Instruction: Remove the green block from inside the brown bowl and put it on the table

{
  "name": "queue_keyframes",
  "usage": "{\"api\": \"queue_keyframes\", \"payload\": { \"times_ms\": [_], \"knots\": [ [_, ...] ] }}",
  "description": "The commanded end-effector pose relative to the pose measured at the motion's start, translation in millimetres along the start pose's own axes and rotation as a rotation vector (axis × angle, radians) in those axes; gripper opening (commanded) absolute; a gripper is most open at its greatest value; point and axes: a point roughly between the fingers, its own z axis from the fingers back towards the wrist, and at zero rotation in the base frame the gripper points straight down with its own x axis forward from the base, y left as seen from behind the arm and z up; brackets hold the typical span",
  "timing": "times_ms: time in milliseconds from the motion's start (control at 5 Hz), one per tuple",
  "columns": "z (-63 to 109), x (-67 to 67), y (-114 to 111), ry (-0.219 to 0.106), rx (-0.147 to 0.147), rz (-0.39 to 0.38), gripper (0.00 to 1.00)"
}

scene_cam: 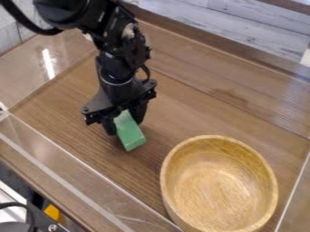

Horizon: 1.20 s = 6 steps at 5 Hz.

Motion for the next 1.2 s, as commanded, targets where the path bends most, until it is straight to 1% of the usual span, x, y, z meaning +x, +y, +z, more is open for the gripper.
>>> {"api": "queue_keyframes", "payload": {
  "times_ms": [0,400,800,1000],
  "knots": [
    [5.5,7.4,-10.3,-0.032,-0.022,-0.001,0.0],
    [3.1,10.0,-14.3,-0.039,-0.009,0.006,0.0],
    [2.3,11.6,-18.2,-0.039,0.002,0.012,0.0],
    [5.2,11.0,-17.4,-0.035,0.013,0.015,1.0]
  ]
}}
